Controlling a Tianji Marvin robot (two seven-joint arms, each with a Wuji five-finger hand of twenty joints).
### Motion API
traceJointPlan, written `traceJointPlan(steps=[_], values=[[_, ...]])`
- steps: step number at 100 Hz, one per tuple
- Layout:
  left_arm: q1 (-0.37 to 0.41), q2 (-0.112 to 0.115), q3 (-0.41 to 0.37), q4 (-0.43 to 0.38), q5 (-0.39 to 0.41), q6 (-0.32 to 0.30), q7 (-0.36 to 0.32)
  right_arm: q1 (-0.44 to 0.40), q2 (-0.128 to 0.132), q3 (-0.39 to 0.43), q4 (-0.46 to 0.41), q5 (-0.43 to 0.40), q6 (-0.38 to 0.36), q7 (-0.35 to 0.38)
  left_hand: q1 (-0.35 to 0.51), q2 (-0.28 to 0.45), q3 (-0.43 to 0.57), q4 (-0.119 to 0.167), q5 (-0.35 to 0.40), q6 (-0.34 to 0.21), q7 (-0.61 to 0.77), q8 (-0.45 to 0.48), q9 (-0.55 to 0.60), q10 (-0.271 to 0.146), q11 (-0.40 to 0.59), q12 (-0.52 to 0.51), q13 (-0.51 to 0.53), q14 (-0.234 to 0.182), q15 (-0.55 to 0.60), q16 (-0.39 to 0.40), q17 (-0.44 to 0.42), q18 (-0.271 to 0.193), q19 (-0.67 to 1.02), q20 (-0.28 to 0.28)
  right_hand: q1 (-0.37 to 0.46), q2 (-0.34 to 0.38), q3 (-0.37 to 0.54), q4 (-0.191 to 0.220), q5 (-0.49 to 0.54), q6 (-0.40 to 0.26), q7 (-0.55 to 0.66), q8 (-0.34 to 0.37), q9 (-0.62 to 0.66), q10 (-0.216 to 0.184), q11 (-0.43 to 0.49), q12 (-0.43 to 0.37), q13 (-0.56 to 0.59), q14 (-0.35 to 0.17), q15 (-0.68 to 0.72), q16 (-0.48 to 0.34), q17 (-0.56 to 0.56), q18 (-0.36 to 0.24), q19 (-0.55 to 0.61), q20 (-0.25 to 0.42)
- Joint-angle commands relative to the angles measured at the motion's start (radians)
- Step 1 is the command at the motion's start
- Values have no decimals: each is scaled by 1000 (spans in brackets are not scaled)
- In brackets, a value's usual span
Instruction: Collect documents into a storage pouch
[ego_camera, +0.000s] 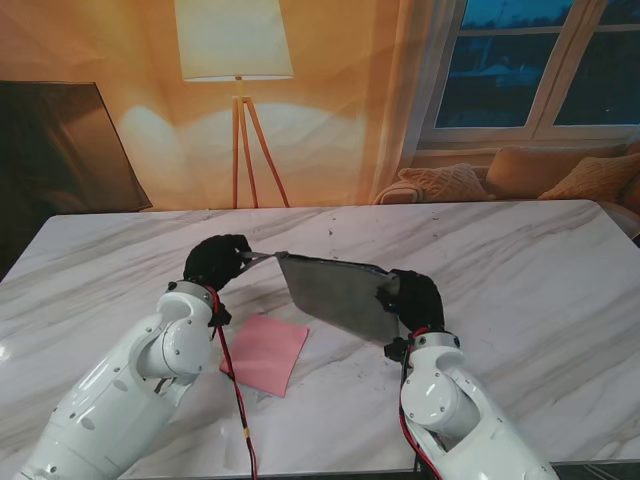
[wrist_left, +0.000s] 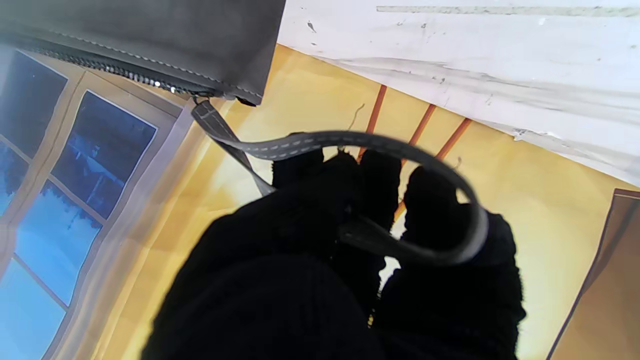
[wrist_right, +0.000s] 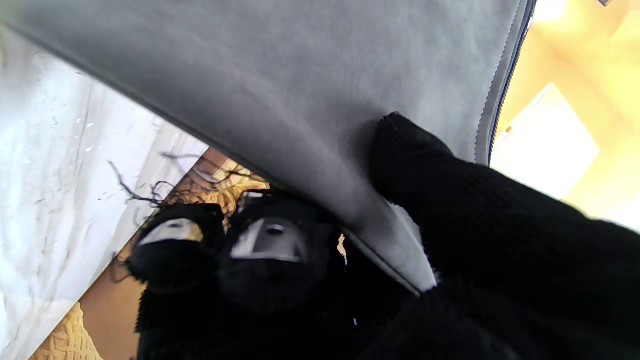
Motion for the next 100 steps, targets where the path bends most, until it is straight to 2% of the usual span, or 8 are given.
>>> traceJointPlan(steps=[1, 14, 24, 34, 36, 48, 66, 100], values=[[-10, -6, 0, -7, 0, -6, -10, 9, -6, -4, 4, -11, -9, 2, 8, 22, -33, -7, -47, 10, -8, -14, -27, -10, -21, 8, -22, 63, -9, -15, -58, -121, -40, -17, 103, 117, 69, 48, 124, -142, 183, 63, -24, 11, 18, -5, 16, -42, -34, -12, -11, -15, 5, -1], [-6, -2, -1, -9, 4, -8, -18, 22, -5, -15, 40, -15, -37, 1, -67, 13, -36, 14, -99, 4, -56, -68, -87, -12, -74, -30, -72, 45, -81, -50, -127, -125, -90, -50, 101, 130, 49, 50, 109, -161, 185, 45, -32, -8, 15, -12, -24, -35, -91, -25, -50, -27, -56, -13], [13, 16, -10, -34, 18, 5, -95, 35, -9, -29, 72, -4, -56, -1, -228, -14, 14, 52, -193, 16, -281, -116, -277, -25, -6, -279, -174, -9, -198, -98, -274, -147, -162, -138, 103, 133, 42, 51, 103, -165, 188, 40, -37, -11, 14, -13, -32, -35, -101, -25, -59, -29, -68, -14], [31, 31, -22, -55, 37, 11, -151, 43, -7, -43, 89, -2, -62, 13, -436, 108, 72, 180, -270, 39, -518, -174, -410, -53, -92, -395, -277, -63, -336, -152, -401, -157, -268, -239, 103, 135, 38, 52, 100, -168, 190, 34, -38, -15, 14, -15, -36, -35, -106, -23, -62, -32, -73, -13], [34, 34, -25, -60, 41, 10, -161, 44, -7, -45, 91, -2, -63, 17, -452, 114, 59, 190, -293, 39, -552, -190, -438, -61, -112, -407, -299, -74, -368, -165, -416, -158, -303, -258, 103, 135, 38, 53, 100, -169, 191, 33, -37, -16, 15, -15, -38, -35, -107, -23, -63, -32, -74, -13], [47, 42, -42, -81, 63, 3, -180, 42, -3, -54, 97, 2, -74, 38, -474, 124, -7, 192, -392, 33, -662, -235, -533, -88, -187, -456, -368, -117, -492, -215, -421, -155, -525, -321, 103, 134, 37, 53, 100, -169, 195, 30, -37, -16, 14, -16, -39, -35, -111, -22, -64, -33, -77, -13], [47, 45, -50, -91, 85, -19, -182, 30, 4, -52, 89, -7, -97, 52, -500, 118, -88, 191, -489, 17, -752, -257, -632, -112, -254, -514, -422, -156, -615, -263, -424, -167, -756, -232, 103, 133, 37, 54, 100, -170, 200, 26, -36, -18, 15, -16, -38, -35, -112, -20, -64, -33, -78, -11], [-50, 52, 40, -28, 10, -71, -280, 13, 12, -41, 61, -14, -119, 66, -540, 62, -124, 180, -526, -16, -815, -269, -707, -148, -356, -605, -466, -217, -833, -389, -445, -177, -1043, -183, 102, 137, 33, 54, 93, -168, 203, 17, -36, -18, 13, -17, -38, -35, -113, -17, -64, -33, -79, -9]])
